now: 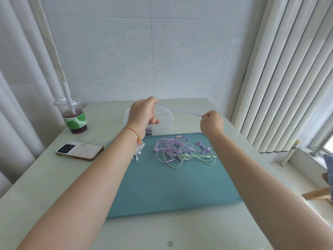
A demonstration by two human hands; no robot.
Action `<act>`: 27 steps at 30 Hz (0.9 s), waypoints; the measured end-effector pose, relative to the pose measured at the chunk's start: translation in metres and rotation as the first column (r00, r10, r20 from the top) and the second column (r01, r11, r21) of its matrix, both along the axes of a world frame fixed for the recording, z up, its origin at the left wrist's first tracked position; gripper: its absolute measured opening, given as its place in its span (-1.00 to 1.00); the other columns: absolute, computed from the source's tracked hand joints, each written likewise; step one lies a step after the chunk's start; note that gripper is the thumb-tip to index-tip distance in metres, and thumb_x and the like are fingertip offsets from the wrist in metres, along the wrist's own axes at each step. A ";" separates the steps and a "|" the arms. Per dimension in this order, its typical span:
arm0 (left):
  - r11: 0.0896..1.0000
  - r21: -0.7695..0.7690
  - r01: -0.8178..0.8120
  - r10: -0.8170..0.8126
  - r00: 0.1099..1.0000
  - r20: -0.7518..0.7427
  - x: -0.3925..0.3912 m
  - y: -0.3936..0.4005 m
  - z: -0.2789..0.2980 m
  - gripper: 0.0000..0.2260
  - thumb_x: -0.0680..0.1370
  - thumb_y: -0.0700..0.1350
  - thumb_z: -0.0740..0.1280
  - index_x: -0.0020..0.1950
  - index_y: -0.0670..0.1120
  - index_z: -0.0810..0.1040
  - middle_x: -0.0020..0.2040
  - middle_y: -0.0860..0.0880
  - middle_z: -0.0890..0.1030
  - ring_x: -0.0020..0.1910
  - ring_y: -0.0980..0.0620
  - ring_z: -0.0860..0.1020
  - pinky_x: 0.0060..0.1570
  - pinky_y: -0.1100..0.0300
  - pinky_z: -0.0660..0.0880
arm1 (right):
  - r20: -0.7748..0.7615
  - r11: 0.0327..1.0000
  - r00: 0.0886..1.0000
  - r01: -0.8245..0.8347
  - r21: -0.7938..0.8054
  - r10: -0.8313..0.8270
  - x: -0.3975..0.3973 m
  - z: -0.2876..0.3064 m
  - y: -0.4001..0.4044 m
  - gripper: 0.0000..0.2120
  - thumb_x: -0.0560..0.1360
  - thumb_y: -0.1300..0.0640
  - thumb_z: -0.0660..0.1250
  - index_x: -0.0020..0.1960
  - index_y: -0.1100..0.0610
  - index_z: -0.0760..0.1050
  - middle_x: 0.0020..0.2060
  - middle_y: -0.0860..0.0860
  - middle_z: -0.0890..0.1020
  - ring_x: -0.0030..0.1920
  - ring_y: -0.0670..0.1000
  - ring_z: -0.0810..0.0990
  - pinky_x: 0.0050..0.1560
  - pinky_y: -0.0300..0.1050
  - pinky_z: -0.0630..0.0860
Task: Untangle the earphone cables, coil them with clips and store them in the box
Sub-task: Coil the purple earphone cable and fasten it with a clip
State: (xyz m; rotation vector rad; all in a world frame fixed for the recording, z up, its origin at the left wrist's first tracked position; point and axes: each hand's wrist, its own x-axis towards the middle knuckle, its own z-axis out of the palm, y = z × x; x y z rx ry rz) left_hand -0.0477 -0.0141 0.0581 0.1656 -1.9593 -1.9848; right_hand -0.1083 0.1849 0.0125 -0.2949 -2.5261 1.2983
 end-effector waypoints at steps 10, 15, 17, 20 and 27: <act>0.939 -0.260 0.225 -0.169 0.961 0.219 0.000 0.006 -0.027 -0.79 0.57 -0.11 0.29 -0.26 -0.09 0.48 -0.55 0.06 0.22 -0.61 0.11 0.11 -0.56 0.37 0.05 | -0.154 0.969 0.960 -0.218 0.119 0.235 0.019 0.019 -0.022 -0.58 0.49 0.36 0.10 0.23 0.14 0.55 0.19 0.04 0.54 0.10 0.03 0.52 -0.02 -0.29 0.38; 0.923 -0.298 0.243 -0.191 0.962 0.194 0.001 0.010 -0.028 -0.75 0.56 -0.02 0.33 -0.26 -0.12 0.52 -0.52 0.01 0.25 -0.58 0.07 0.15 -0.55 0.35 0.08 | -0.061 0.799 0.798 -0.593 0.094 0.600 0.039 0.032 -0.055 -0.66 0.46 0.34 0.17 0.13 0.08 0.55 -0.10 0.04 0.66 -0.25 -0.01 0.61 -0.19 -0.11 0.58; 0.933 -0.261 0.249 -0.198 0.958 0.207 0.003 0.007 -0.029 -0.75 0.56 -0.01 0.32 -0.25 -0.12 0.51 -0.52 0.01 0.25 -0.55 0.05 0.14 -0.54 0.35 0.06 | -0.007 0.773 0.781 -0.616 0.150 0.624 0.042 0.030 -0.057 -0.74 0.47 0.31 0.21 0.05 0.10 0.57 -0.21 0.05 0.64 -0.33 -0.03 0.55 -0.35 -0.22 0.50; 0.940 -0.230 0.251 -0.191 0.948 0.257 0.006 -0.004 -0.032 -0.77 0.57 -0.03 0.29 -0.21 -0.12 0.51 -0.53 0.06 0.21 -0.52 0.06 0.11 -0.53 0.33 0.03 | -0.007 0.804 0.818 -0.564 0.189 0.575 0.033 0.023 -0.053 -0.80 0.53 0.23 0.23 -0.03 0.09 0.62 -0.25 0.02 0.62 -0.33 -0.01 0.49 -0.42 -0.24 0.39; 0.931 -0.196 0.309 -0.233 0.913 0.334 0.013 -0.028 -0.051 -0.84 0.57 -0.15 0.23 -0.20 -0.11 0.49 -0.50 0.05 0.19 -0.55 0.10 0.09 -0.51 0.32 0.01 | 0.115 0.806 0.913 -0.399 0.437 0.390 0.020 0.010 -0.051 -0.71 0.51 0.24 0.16 0.07 0.14 0.62 -0.07 -0.01 0.64 -0.03 0.06 0.56 -0.06 -0.15 0.44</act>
